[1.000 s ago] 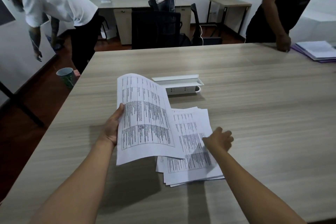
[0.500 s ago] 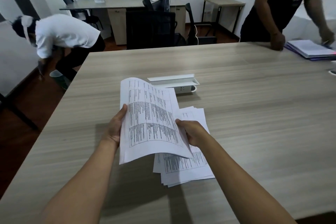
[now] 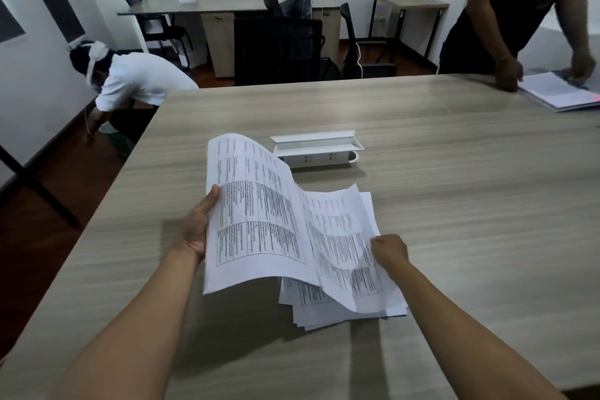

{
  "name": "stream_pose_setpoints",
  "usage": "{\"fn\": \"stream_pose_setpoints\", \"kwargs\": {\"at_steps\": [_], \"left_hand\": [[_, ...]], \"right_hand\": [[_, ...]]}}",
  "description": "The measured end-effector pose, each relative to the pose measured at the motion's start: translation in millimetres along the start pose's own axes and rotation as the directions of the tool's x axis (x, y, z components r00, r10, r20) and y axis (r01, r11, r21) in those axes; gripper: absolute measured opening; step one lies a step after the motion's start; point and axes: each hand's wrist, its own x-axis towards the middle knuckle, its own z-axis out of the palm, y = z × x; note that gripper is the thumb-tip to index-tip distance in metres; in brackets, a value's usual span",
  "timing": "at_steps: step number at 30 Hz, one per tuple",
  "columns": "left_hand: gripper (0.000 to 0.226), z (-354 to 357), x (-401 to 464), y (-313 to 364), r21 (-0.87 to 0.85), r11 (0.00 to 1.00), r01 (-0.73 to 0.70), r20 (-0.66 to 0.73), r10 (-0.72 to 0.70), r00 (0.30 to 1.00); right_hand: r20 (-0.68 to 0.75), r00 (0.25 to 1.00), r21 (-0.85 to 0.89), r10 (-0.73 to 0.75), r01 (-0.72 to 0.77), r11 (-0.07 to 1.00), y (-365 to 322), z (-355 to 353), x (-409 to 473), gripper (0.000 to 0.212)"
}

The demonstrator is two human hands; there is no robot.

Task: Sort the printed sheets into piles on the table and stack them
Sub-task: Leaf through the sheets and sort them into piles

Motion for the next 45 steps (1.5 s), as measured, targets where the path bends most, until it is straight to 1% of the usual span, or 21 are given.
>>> {"fn": "stream_pose_setpoints", "kwargs": {"at_steps": [3,4,6,7,8,9,10,11,13,17,21,23,26,32,35,38,40,41,42,43,45], "left_hand": [[0.048,-5.0,-3.5,3.4,-0.005,1.0,-0.001,0.004,0.002,1.0],[0.048,-4.8,-4.0,3.0,-0.01,1.0,0.002,0.006,-0.002,1.0],[0.047,-2.4,-3.2,0.5,-0.019,1.0,0.008,0.015,-0.008,1.0],[0.047,0.2,-2.3,-1.3,-0.017,1.0,0.011,0.017,-0.01,1.0],[0.047,3.5,-1.3,-3.8,-0.016,1.0,0.015,0.017,-0.015,1.0],[0.047,6.8,-0.1,-6.2,-0.014,1.0,0.021,0.015,-0.021,1.0],[0.047,10.3,1.4,-8.9,-0.012,1.0,0.027,0.014,-0.027,1.0],[0.046,12.9,2.4,-11.3,-0.012,0.999,0.033,0.018,-0.033,0.999],[0.046,16.8,4.0,-14.6,-0.019,0.999,0.039,0.029,-0.039,0.999],[0.047,17.7,5.4,-14.3,-0.042,0.999,0.016,0.025,-0.015,1.0],[0.05,16.4,5.8,-12.3,0.004,1.0,0.017,-0.001,-0.017,1.0],[0.048,18.0,6.1,-13.4,0.016,1.0,0.006,-0.017,-0.006,1.0],[0.046,18.4,6.0,-14.3,-0.004,1.0,-0.015,-0.038,0.015,0.999],[0.047,10.7,-1.0,-8.4,-0.009,1.0,-0.02,-0.026,0.02,0.999],[0.046,7.6,-2.6,-6.5,0.003,0.999,-0.045,-0.042,0.045,0.998],[0.047,8.2,-1.2,-5.5,0.003,0.998,-0.059,-0.036,0.059,0.998],[0.048,10.0,0.9,-6.5,-0.004,0.998,-0.061,-0.027,0.061,0.998],[0.047,11.3,1.9,-7.4,-0.003,0.998,-0.061,-0.024,0.061,0.998],[0.047,12.9,3.1,-8.7,0.001,0.998,-0.061,-0.024,0.061,0.998],[0.048,15.1,4.8,-10.6,0.006,0.998,-0.061,-0.021,0.061,0.998],[0.048,18.7,7.1,-13.9,0.013,0.998,-0.055,-0.011,0.055,0.998]], "right_hand": [[-0.01,1.0,-0.113,0.0,-0.001,0.994,1.1,-2.4,-1.9,0.021],[-0.026,1.0,-0.208,-0.008,0.002,0.978,-0.8,-1.0,-4.3,0.02],[-0.117,0.991,-0.397,-0.061,0.01,0.918,-10.4,4.0,-12.5,0.046],[-0.147,0.983,-0.386,-0.113,0.048,0.921,-19.4,7.9,-18.3,0.052],[-0.122,0.979,-0.298,-0.165,0.123,0.947,-29.2,12.3,-22.2,0.045],[-0.031,0.984,-0.105,-0.173,0.169,0.98,-40.5,17.5,-27.3,0.033],[0.126,0.982,0.11,-0.139,0.126,0.986,-51.1,23.0,-32.0,0.03],[0.29,0.953,0.256,-0.093,0.017,0.967,-62.2,27.1,-38.0,0.033],[0.459,0.887,0.389,-0.057,-0.142,0.91,-73.0,33.2,-43.4,0.044],[0.346,0.935,0.574,-0.08,-0.144,0.806,-73.2,37.7,-40.5,0.019],[0.344,0.933,0.609,-0.105,-0.137,0.781,-68.0,31.5,-33.2,0.016],[0.322,0.942,0.54,-0.092,-0.103,0.836,-64.6,29.3,-30.8,0.013],[0.126,0.988,0.309,-0.09,0.047,0.95,-47.9,27.0,-23.9,0.014],[-0.1,0.99,-0.067,-0.098,0.092,0.994,-2.1,13.7,-6.6,0.028],[-0.151,0.984,-0.098,-0.092,0.078,0.992,5.9,5.5,-3.2,0.032],[-0.16,0.984,-0.145,-0.076,0.052,0.988,0.4,3.1,-7.8,0.017],[-0.224,0.969,-0.225,-0.104,0.053,0.973,-11.7,5.9,-17.3,0.039],[-0.24,0.961,-0.206,-0.138,0.088,0.974,-20.3,8.8,-23.6,0.04],[-0.202,0.965,-0.121,-0.17,0.148,0.982,-29.5,13.0,-28.2,0.034],[-0.101,0.982,0.051,-0.159,0.165,0.985,-40.4,17.9,-33.9,0.027],[0.237,0.968,0.361,-0.082,-0.009,0.932,-61.9,26.0,-46.2,0.036]]}}
